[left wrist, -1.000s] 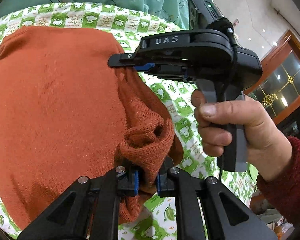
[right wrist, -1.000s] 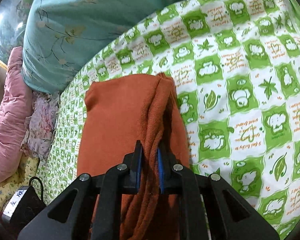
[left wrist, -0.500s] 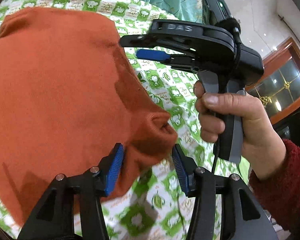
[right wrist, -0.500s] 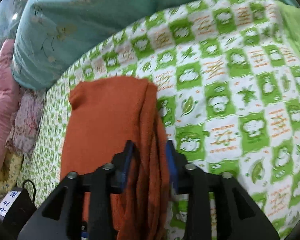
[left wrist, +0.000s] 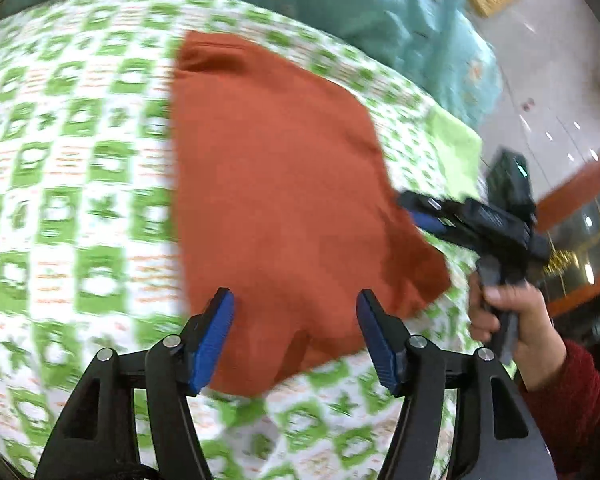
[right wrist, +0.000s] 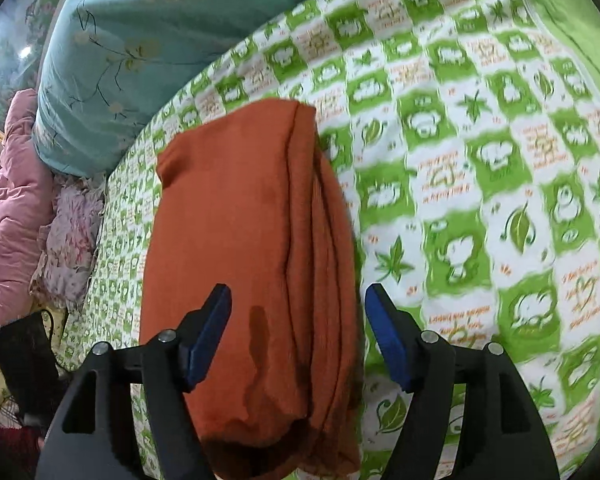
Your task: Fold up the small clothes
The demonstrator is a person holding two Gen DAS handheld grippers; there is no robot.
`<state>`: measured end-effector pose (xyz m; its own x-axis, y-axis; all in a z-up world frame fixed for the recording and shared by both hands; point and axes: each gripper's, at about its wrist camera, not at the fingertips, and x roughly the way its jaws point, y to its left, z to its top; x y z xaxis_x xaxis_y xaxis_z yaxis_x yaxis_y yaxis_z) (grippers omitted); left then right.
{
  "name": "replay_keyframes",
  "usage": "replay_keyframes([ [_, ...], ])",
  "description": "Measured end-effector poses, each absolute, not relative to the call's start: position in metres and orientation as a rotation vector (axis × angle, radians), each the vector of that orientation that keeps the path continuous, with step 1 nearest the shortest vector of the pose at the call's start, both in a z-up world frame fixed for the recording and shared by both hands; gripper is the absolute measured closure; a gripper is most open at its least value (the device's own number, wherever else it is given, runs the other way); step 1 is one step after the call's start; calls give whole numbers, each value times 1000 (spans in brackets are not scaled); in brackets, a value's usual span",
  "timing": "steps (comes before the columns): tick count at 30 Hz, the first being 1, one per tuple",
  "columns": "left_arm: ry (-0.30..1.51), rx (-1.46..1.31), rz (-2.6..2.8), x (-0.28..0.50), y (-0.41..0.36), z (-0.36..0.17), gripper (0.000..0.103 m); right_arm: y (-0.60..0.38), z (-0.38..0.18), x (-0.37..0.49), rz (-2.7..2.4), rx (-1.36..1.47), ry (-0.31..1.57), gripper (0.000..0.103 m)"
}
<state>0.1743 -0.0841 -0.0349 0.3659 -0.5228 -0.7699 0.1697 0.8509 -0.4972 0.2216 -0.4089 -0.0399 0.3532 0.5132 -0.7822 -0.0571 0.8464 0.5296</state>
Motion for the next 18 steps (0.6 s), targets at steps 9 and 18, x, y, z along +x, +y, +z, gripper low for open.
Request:
replay_keyframes([
  [9,1197,-493,-393,239,-68,-78,33,-407,-61,238,452,492,1197,32],
  [18,1145,-585,-430,282,-80,-92,76,-394,-77,246,533,572,1225,75],
])
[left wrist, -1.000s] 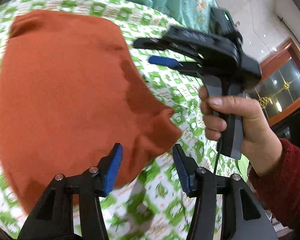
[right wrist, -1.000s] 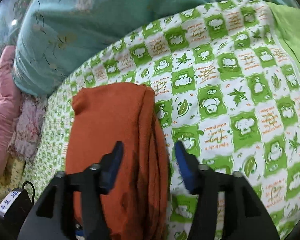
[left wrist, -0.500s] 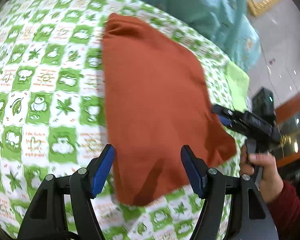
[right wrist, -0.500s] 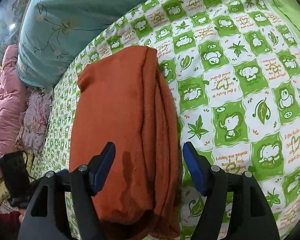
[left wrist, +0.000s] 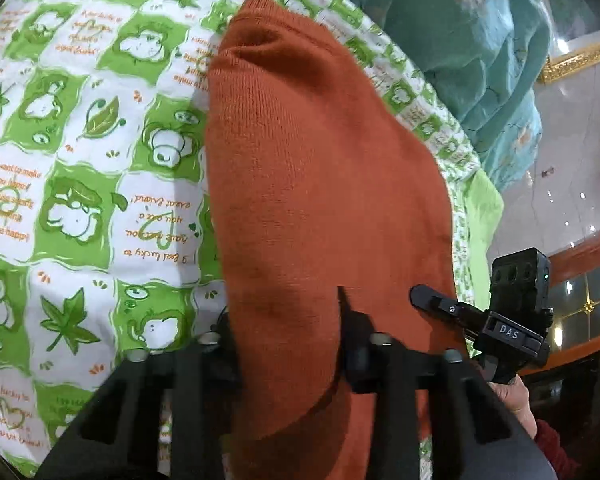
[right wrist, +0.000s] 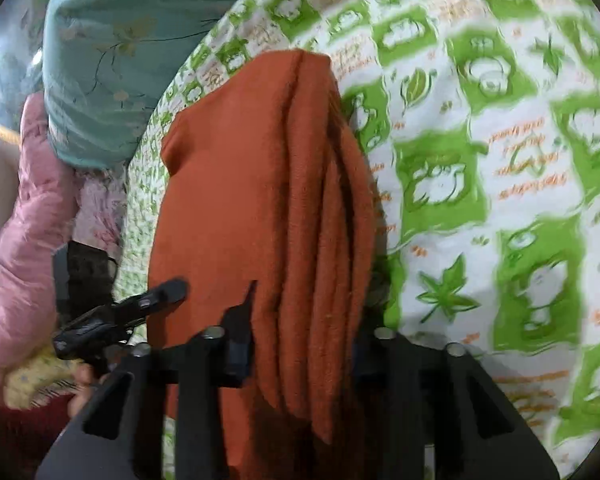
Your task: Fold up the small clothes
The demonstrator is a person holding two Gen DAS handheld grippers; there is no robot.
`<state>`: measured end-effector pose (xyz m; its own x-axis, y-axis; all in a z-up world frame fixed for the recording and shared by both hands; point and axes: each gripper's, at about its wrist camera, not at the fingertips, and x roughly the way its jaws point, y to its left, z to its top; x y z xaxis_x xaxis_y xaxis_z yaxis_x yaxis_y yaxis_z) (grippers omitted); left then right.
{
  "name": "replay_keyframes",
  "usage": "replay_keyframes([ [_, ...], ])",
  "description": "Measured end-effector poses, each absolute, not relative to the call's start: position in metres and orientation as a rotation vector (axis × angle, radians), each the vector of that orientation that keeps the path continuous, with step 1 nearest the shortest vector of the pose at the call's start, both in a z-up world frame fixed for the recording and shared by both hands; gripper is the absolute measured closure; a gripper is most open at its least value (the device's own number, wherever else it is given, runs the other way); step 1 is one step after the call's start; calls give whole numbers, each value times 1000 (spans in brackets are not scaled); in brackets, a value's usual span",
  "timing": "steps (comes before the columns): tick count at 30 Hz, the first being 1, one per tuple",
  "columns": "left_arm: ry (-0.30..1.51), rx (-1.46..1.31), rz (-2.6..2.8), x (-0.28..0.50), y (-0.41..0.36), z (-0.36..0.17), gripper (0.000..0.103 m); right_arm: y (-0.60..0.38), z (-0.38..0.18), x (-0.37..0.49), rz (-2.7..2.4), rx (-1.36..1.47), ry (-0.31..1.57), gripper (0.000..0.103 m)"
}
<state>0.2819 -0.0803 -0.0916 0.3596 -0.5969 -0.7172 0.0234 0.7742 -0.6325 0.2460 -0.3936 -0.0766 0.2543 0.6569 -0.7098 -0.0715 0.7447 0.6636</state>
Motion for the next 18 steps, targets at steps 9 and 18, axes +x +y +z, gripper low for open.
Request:
replay_keyframes([
  [9,973,-523,-378,200,-8,-17,79,-313,-40,208,723,543,1176,79],
  [18,981,-576,-174,142,101,-30,79,-172,-58,180,979,489,1189,79],
])
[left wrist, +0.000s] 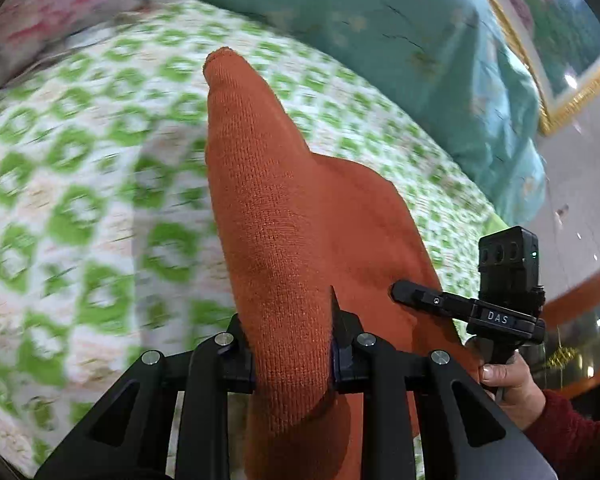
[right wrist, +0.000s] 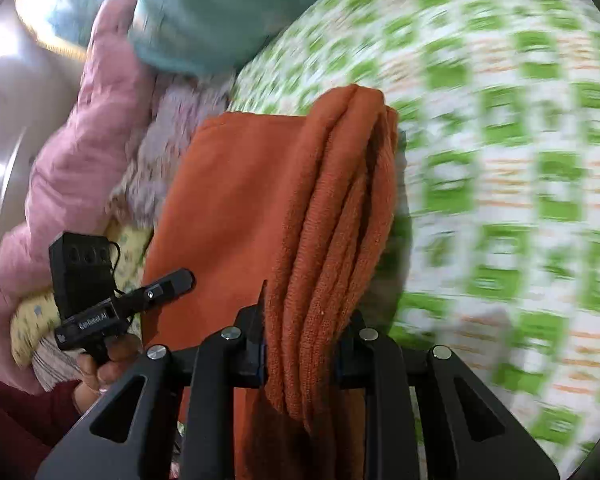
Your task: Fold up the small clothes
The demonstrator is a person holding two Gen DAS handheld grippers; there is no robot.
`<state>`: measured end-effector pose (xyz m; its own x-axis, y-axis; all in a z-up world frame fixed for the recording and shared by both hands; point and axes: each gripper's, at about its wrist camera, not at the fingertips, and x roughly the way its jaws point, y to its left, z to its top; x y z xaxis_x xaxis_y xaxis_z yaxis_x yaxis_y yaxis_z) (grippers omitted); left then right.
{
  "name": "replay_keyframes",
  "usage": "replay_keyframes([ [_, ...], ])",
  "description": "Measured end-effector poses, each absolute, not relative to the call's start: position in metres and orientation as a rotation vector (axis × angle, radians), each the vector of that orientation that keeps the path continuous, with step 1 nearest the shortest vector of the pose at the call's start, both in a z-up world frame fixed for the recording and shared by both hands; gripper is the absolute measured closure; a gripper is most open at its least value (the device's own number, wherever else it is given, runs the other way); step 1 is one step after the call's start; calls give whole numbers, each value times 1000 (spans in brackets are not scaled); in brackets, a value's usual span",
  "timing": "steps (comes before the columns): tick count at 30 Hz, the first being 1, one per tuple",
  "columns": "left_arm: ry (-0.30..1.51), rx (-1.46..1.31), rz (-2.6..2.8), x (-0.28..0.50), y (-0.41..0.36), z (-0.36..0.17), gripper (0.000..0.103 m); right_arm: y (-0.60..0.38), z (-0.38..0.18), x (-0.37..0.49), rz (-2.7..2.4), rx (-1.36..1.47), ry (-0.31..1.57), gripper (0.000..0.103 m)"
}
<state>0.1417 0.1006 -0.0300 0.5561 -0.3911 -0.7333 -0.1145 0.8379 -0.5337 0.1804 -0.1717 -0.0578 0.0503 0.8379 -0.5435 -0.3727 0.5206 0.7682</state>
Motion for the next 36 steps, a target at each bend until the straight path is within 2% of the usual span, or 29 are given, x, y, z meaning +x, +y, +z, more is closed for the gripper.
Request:
replay_keyframes([
  [5,1009,-626,-132,126,130,-59,75,-152,-67,179,967,460,1215,78],
  [7,1029,-622,-113,123,134,-71,65,-151,-75,180,938,439,1242,75],
  [8,1034,-617,-101,121,135,-74,62,-151,-79,180,922,433,1254,69],
  [11,1054,-623,-72,119,140,-73,55,-159,-83,181,870,424,1272,56],
  [14,1054,-569,-28,111,146,-58,50,-173,-69,182,777,388,1255,53],
  [18,1021,-551,18,105,155,-40,49,-188,-34,175,699,324,1127,53],
  [19,1018,-548,26,105,156,-37,49,-189,-29,174,704,312,1105,54],
  [22,1030,-527,46,109,159,-38,49,-170,-27,181,723,288,1119,64],
  [25,1053,-517,65,115,157,-44,49,-157,-44,195,696,310,1169,66],
  [27,1062,-521,72,118,156,-48,49,-152,-62,206,682,335,1226,84],
  [29,1072,-515,73,120,154,-49,50,-156,-61,208,692,366,1225,89],
  [33,1092,-415,82,126,138,-47,53,-169,-35,202,733,407,1119,91],
  [36,1126,-323,93,134,125,-57,52,-166,-61,209,683,353,1179,91],
])
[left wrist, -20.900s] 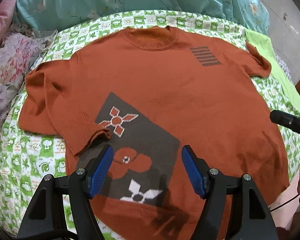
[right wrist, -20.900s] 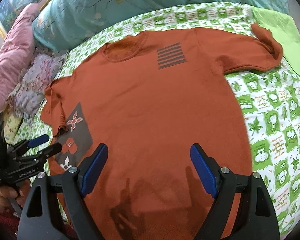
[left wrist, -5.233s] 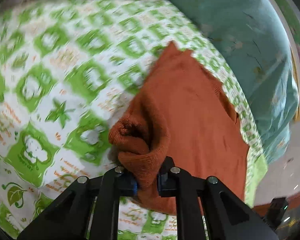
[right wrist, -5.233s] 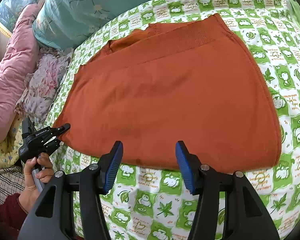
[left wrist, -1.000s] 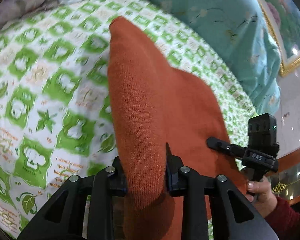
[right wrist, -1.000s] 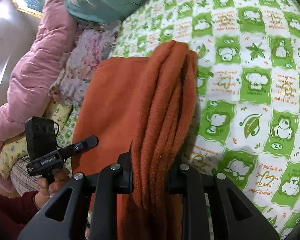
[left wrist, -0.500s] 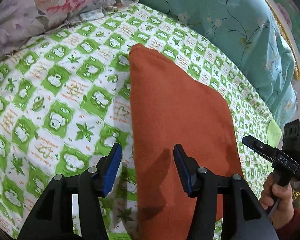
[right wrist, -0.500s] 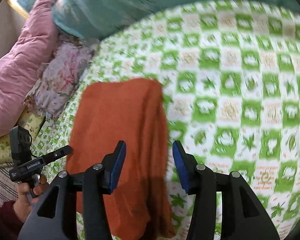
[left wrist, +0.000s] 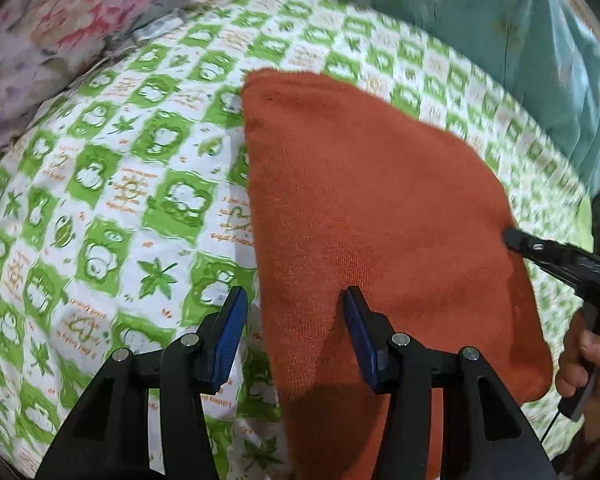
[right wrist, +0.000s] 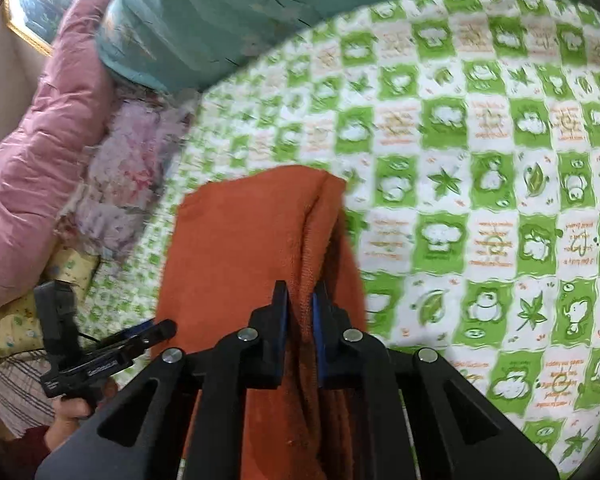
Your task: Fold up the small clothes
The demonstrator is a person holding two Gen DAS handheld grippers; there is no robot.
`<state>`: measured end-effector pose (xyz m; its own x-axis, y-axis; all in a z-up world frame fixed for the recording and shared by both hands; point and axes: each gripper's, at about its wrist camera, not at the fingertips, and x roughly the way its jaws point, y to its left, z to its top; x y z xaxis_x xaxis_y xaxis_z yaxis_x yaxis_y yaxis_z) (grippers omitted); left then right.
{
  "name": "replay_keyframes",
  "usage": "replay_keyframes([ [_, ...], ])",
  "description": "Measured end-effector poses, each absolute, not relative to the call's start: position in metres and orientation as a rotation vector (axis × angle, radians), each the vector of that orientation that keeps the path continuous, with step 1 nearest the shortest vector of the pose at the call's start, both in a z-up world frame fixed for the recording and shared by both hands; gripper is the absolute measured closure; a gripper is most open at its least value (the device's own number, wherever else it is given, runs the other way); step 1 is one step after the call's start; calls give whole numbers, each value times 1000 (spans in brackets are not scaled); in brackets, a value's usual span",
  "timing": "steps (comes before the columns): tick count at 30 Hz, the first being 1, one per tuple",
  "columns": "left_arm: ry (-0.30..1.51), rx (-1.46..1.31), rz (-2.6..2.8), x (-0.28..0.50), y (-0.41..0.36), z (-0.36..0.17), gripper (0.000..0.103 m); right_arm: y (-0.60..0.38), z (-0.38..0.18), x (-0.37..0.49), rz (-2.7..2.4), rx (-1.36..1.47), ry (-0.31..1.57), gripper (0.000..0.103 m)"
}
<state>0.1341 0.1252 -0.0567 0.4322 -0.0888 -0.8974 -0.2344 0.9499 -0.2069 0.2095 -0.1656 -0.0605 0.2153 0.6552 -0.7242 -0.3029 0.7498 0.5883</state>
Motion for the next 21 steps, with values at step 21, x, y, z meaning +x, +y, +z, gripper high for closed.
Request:
replay_keyframes([
  [21,1129,-149,-43,-23,57,-51,48,-222,-59,82,738,348,1238,59],
])
